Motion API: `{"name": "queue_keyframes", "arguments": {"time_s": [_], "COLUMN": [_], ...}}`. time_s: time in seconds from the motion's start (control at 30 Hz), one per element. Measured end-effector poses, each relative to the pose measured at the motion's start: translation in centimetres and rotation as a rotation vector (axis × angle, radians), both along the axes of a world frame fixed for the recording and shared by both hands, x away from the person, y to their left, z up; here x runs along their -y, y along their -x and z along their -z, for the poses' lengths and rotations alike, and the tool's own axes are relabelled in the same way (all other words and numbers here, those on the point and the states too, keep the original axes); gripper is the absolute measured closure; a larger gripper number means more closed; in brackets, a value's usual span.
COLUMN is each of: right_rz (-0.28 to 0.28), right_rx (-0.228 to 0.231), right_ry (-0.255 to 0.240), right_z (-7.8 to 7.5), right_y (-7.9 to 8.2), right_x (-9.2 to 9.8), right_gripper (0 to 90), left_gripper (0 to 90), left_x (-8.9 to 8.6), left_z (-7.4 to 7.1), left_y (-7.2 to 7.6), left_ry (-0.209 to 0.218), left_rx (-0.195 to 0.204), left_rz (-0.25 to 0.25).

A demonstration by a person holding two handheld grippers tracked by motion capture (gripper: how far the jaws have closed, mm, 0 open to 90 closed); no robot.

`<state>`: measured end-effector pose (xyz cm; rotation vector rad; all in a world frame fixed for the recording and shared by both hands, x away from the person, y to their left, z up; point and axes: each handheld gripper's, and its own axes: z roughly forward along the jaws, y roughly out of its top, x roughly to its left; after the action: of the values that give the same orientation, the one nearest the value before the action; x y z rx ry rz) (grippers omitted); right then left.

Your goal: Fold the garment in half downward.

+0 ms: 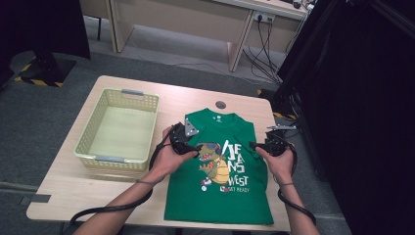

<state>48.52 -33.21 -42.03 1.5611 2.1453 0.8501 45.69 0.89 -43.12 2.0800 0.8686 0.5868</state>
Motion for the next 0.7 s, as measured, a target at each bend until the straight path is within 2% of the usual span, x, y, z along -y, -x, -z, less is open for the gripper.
{"name": "queue_keyframes", "arguments": {"time_s": [0.23,0.4,0.53,0.7], "right_rz": [0.003,0.006,0.017,0.034], "right_rx": [-0.005,-0.007,-0.026,-0.034], "right_ry": [0.015,0.027,0.038,0.037], "right_z": [-0.1,-0.3,0.0,0.5], "right_y": [-1.8,-3.6,-5.2,-6.9], "right_x": [0.1,0.0,0.0,0.4], "right_gripper": [24.6,27.4,28.7,31.1], "left_gripper": [19.7,21.6,23.4,26.0], "left_x": [0.1,-0.2,-0.3,-0.2], "left_z": [0.4,1.3,1.6,2.5], "left_y": [-3.6,-6.6,-8.8,-10.9], "left_ry": [-0.005,-0.011,-0.012,-0.008], "left_rx": [-0.029,-0.074,-0.085,-0.115], "left_rz": [-0.050,-0.110,-0.159,-0.187]}}
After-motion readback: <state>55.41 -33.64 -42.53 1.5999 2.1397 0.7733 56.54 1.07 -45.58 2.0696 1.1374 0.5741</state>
